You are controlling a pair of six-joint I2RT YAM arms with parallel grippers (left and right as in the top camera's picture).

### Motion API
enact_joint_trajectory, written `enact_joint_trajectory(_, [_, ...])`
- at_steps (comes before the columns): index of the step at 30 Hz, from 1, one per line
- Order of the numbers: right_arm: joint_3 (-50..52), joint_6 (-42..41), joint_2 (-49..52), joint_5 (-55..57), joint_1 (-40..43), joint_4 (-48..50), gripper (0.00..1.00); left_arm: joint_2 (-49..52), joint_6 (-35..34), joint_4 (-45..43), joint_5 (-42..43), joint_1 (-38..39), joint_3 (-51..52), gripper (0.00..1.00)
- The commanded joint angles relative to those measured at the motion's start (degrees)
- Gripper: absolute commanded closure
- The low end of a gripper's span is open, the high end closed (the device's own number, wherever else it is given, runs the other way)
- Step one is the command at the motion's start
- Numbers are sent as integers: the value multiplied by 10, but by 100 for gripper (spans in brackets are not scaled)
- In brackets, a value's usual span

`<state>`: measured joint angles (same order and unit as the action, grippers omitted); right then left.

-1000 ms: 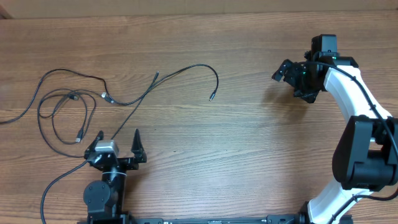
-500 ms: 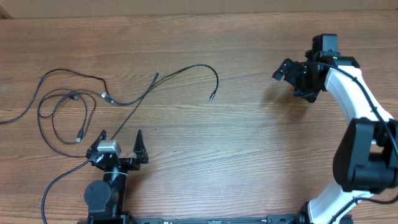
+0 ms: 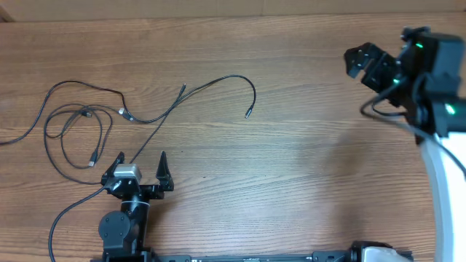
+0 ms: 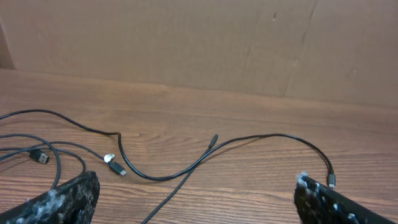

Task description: Untangle cables

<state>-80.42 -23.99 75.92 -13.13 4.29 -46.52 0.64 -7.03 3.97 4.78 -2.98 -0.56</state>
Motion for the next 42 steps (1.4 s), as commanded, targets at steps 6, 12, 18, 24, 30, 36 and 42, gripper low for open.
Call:
enact_joint_trajectory(6, [-9, 0, -143, 2, -1, 0, 0, -5, 11, 0, 8, 3, 2, 0])
enact_joint_trajectory(12, [-9, 0, -161, 2, -1, -3, 0, -5, 11, 0, 8, 3, 2, 0])
enact_joint_trajectory(18, [-5, 0, -143, 2, -1, -5, 0, -5, 11, 0, 8, 3, 2, 1])
enact_joint_trajectory(24, [14, 0, -140, 2, -1, -20, 0, -5, 11, 0, 8, 3, 2, 1])
enact_joint_trajectory(30, [91, 0, -210, 2, -1, -32, 0, -5, 11, 0, 8, 3, 2, 0])
enact_joint_trajectory(36, [242, 0, -340, 2, -1, -36, 0, -5, 10, 0, 8, 3, 2, 1])
enact_joint_trajectory(42, [339, 0, -455, 2, -1, -45, 0, -5, 11, 0, 8, 3, 2, 0])
